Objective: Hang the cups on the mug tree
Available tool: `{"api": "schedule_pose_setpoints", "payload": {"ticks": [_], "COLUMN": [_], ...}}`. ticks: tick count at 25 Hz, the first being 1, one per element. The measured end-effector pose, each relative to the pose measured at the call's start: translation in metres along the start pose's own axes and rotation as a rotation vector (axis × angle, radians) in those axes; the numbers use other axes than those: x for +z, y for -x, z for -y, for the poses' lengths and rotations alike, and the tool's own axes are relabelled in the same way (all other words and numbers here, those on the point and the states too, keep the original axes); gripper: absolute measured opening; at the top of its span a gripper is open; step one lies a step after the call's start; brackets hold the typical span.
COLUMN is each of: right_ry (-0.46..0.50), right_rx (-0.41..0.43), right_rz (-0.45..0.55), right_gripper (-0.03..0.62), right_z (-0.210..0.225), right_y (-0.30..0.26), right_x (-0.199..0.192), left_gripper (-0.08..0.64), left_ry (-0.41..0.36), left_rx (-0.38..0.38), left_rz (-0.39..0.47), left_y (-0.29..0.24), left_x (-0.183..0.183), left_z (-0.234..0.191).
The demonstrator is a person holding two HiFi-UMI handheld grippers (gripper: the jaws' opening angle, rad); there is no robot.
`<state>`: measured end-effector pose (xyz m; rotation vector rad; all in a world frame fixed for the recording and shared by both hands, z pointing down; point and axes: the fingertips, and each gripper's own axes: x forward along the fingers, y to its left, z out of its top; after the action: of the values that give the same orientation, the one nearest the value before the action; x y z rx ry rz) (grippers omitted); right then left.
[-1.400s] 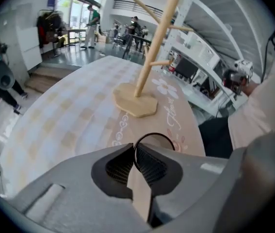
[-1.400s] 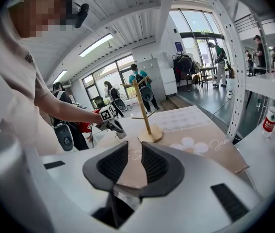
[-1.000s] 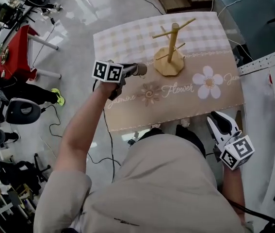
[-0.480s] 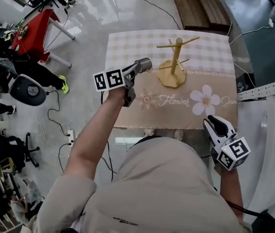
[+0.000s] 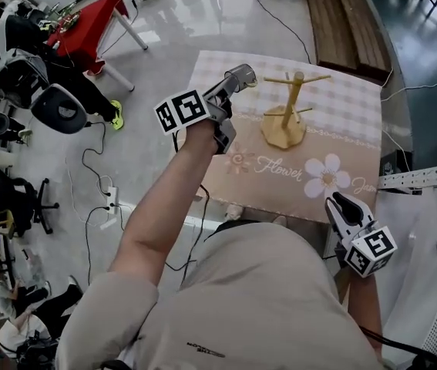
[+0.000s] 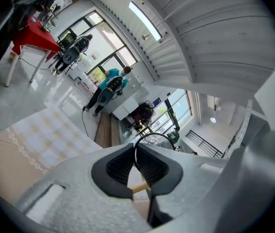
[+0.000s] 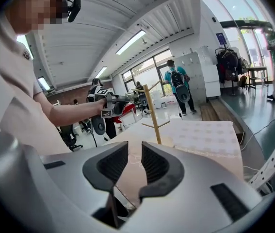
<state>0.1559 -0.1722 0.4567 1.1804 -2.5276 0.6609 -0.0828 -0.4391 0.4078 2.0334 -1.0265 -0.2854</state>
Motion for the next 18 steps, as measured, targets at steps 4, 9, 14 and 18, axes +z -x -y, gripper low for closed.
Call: {"api": "schedule_pose_setpoints", "payload": {"ticks": [4,9,14,18], "right_ry": [0.007,0.021,0.019,0.019], "right_rx": [0.036,0.052,0.061,0.066], "right_rz": [-0.002,-0.009,-0.015,-0.020], "right_gripper": [0.094,0.094,0.094,0.094], "right_z": [0.005,0.015,0.025,0.030], "right_y": [0.003,0.009,0.017,0.022], "right_x": [0.001,0.001,-0.003,-0.005], "left_gripper": [0.028,0.028,0.028,0.028], "left_ry": [0.021,0.042,0.062,0.079], "left_rx": [0.013,0.010,-0.001,-0.004], "left_rz": [0.067,0.114,0.150,0.187], "left_y": [0.000,-0.002,-0.003,-0.003], "left_x": [0.010,0.009,0.005,-0.001], "left_z": [0.009,0.022,0.033,0.037]}}
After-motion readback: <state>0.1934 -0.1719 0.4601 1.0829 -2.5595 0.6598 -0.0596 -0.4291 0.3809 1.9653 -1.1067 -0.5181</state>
